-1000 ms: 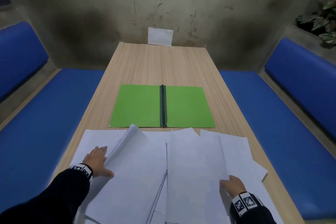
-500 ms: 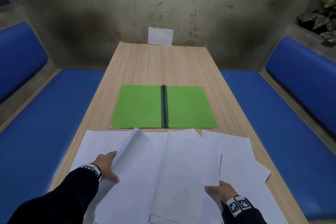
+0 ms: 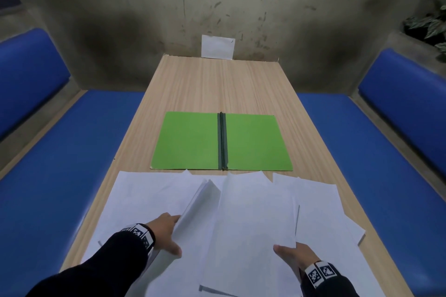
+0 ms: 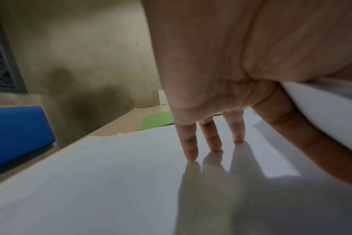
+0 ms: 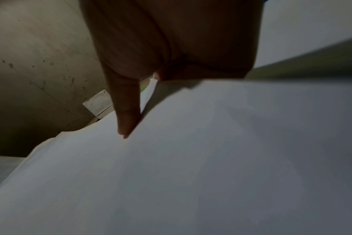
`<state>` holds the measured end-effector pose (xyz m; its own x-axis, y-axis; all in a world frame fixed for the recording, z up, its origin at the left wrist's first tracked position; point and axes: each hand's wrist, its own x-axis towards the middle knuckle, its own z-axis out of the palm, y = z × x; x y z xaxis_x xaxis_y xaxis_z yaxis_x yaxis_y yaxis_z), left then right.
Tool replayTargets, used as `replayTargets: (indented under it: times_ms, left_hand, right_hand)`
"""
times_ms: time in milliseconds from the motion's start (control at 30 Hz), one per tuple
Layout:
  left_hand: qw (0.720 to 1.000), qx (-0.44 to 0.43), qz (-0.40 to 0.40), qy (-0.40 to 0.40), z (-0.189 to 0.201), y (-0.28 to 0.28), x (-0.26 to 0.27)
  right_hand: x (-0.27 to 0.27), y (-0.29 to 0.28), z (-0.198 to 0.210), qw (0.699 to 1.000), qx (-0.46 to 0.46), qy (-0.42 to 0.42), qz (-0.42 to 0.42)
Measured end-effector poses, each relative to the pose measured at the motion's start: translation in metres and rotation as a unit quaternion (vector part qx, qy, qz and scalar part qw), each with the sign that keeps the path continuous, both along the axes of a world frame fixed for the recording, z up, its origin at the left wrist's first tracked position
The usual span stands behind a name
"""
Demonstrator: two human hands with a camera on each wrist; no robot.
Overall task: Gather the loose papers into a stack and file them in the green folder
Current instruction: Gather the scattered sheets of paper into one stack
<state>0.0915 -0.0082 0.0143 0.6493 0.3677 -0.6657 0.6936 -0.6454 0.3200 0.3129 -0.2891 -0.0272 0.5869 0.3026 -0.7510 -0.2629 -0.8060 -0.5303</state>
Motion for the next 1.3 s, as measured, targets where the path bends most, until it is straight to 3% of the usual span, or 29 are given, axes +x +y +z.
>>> replayTargets:
  times_ms: [167, 233, 300, 367, 433, 567, 633, 933, 1100, 1300]
  left_hand:
    - [0.990, -0.026, 0.109, -0.088, 0.003, 0.013, -0.012]
    - [0.977, 0.010, 0.173, -0.127, 0.002, 0.028, -0.022]
    - [0.970, 0.086, 0.196, -0.116, 0.003, 0.041, -0.036]
    - [0.970, 0.138, 0.184, -0.072, -0.002, 0.050, -0.048]
    - [0.976, 0.133, 0.165, -0.056, -0.005, 0.057, -0.051]
    - [0.988, 0.151, 0.022, 0.001, 0.006, 0.058, -0.035]
    - [0.990, 0.138, -0.013, 0.034, 0.011, 0.055, -0.024]
    - [0.987, 0.149, -0.012, 0.056, 0.012, 0.047, -0.003]
    - [0.992, 0.123, -0.036, 0.007, 0.032, 0.049, 0.001]
    - [0.993, 0.091, 0.044, -0.053, 0.068, 0.068, -0.024]
  right_hand:
    - [0.001, 0.000, 0.003, 1.000, -0.012, -0.005, 0.014]
    - [0.000, 0.000, 0.004, 1.000, -0.012, -0.008, 0.017]
    - [0.000, -0.002, 0.002, 1.000, -0.006, -0.009, 0.018]
    - [-0.001, -0.002, 0.002, 1.000, -0.006, -0.011, 0.023]
    - [0.000, -0.002, 0.002, 1.000, -0.009, -0.012, 0.028]
    - [0.001, -0.002, 0.000, 1.000, -0.008, -0.009, 0.028]
    - [0.000, -0.002, 0.001, 1.000, -0.010, -0.006, 0.022]
    - [-0.007, -0.001, 0.014, 0.998, 0.014, -0.028, 0.058]
    - [-0.010, 0.002, 0.021, 0.992, 0.051, -0.051, 0.108]
    - [-0.002, -0.006, 0.034, 0.991, 0.066, -0.113, 0.032]
